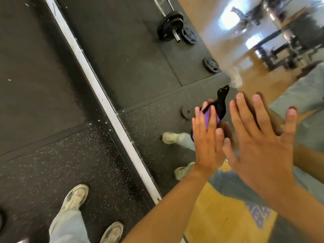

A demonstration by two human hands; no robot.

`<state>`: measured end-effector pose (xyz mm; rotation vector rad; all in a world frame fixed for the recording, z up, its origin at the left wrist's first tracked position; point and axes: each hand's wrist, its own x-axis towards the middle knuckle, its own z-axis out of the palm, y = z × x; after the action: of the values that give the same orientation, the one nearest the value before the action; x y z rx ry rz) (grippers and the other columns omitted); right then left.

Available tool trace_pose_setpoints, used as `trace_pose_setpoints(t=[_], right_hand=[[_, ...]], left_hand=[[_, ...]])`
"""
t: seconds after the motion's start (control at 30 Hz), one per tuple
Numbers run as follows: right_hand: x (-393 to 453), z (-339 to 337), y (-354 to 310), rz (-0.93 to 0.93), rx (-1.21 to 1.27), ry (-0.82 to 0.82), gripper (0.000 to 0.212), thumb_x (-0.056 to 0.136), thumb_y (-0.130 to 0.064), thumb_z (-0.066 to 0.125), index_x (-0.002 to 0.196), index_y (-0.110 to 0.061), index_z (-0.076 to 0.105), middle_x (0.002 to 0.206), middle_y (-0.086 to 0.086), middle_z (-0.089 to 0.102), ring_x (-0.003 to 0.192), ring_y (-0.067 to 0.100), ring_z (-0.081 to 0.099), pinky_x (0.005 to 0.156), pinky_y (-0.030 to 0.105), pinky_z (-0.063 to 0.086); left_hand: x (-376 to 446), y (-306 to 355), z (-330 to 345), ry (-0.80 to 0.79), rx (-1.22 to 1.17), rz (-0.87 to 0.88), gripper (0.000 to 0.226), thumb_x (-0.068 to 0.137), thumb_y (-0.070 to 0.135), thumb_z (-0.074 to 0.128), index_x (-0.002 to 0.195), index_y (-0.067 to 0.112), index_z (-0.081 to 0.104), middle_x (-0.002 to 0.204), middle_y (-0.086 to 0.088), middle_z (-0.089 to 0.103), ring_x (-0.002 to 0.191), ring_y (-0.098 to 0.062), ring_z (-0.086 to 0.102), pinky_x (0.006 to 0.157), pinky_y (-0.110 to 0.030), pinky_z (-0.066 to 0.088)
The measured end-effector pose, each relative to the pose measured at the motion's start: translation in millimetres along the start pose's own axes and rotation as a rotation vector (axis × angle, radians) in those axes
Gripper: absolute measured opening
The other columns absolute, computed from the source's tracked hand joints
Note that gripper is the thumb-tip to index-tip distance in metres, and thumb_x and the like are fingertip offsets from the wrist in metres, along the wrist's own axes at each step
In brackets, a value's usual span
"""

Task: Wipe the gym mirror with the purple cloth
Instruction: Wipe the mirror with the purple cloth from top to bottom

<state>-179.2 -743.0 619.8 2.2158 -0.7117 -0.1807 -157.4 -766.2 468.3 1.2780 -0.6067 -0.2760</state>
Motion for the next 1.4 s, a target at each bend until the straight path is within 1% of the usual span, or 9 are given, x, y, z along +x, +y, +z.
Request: trace_pose_setpoints(t=[0.1,0.23,0.37,0.5,0.8,0.97,1.2,1.27,1.4], right_hand=[[-2,-1,3,-0.034,-0.027,0.0,0.08,0.098,-0.039,0.036,0.167,-0.013,0.005,0.175,0.002,-0.002,0.162,0.022,-0.002,0.122,0.057,-0.02],[-2,-3,3,-0.028,-0.033,-0.01,0.084,0.095,-0.038,0.038,0.167,-0.013,0.005,0.175,0.002,-0.002,0.162,0.022,-0.001,0.121,0.056,-0.022],[-1,0,0,-0.031,-0.037,-0.027,0.081,0.098,-0.04,0.032,0.167,-0.013,0.0,0.175,0.002,-0.007,0.161,0.022,-0.007,0.12,0.056,-0.025],[-1,2,1,-0.026,0.015,0.007,0.076,0.099,-0.036,0.031,0.167,-0.011,0.006,0.175,0.003,-0.004,0.161,0.023,-0.005,0.119,0.055,-0.026],[-1,5,-1,-0.053,-0.029,0.011,0.079,0.098,-0.04,0.035,0.167,-0.016,0.005,0.175,0.001,-0.005,0.161,0.022,-0.008,0.118,0.058,-0.026],[-1,8,1,-0.069,-0.021,-0.01,0.077,0.1,-0.039,0.033,0.167,-0.017,0.003,0.175,0.003,-0.009,0.161,0.025,-0.011,0.119,0.055,-0.026],[0,13,-2,-0.039,0.078,0.008,0.065,0.107,-0.041,0.022,0.167,-0.021,0.007,0.175,0.001,-0.005,0.161,0.024,-0.011,0.122,0.063,-0.012],[0,13,-1,-0.056,0.063,0.001,0.068,0.105,-0.043,0.025,0.167,-0.021,0.007,0.175,0.001,-0.007,0.161,0.024,-0.011,0.121,0.062,-0.016],[1,10,-1,-0.11,-0.008,-0.027,0.076,0.1,-0.044,0.032,0.167,-0.02,0.008,0.175,0.003,-0.01,0.161,0.026,-0.011,0.118,0.055,-0.028]], left_hand=[[10,-45,-7,0.238,-0.21,-0.456,0.056,0.108,0.045,0.023,0.156,0.065,0.003,0.176,0.011,-0.005,0.161,-0.008,0.0,0.133,-0.045,0.007],[8,-89,-20,0.341,-0.348,-0.75,0.058,0.114,0.049,0.023,0.168,0.033,0.007,0.176,0.005,-0.005,0.16,-0.007,0.007,0.132,-0.05,0.013],[13,-16,-10,0.11,-0.185,-0.466,0.056,0.112,0.047,0.023,0.158,0.059,-0.006,0.164,0.028,-0.027,0.161,-0.013,-0.014,0.132,-0.049,-0.002],[21,17,-6,-0.015,-0.084,-0.08,0.065,0.113,0.02,0.032,0.166,0.029,-0.004,0.176,0.004,-0.006,0.162,-0.018,-0.016,0.131,-0.045,-0.009],[17,-82,-30,0.225,-0.257,-0.687,0.054,0.104,0.063,0.015,0.154,0.058,-0.001,0.176,0.009,-0.006,0.163,-0.013,0.006,0.131,-0.051,0.015],[13,-18,-12,0.154,-0.082,-0.383,0.053,0.11,0.054,0.015,0.154,0.06,-0.016,0.159,0.038,-0.032,0.162,-0.016,-0.012,0.132,-0.052,0.005],[2,-8,-3,-0.068,0.054,0.083,0.067,0.11,0.031,0.026,0.164,0.037,-0.013,0.174,0.008,-0.007,0.163,-0.026,-0.005,0.131,-0.053,0.003],[5,-20,-4,-0.004,0.027,0.056,0.063,0.109,0.031,0.025,0.164,0.037,-0.006,0.175,0.002,0.003,0.164,-0.023,-0.002,0.131,-0.052,0.004],[2,-58,-8,0.208,-0.062,-0.399,0.052,0.112,0.04,0.019,0.161,0.049,0.004,0.176,0.009,0.008,0.163,-0.014,0.003,0.131,-0.052,0.013]])
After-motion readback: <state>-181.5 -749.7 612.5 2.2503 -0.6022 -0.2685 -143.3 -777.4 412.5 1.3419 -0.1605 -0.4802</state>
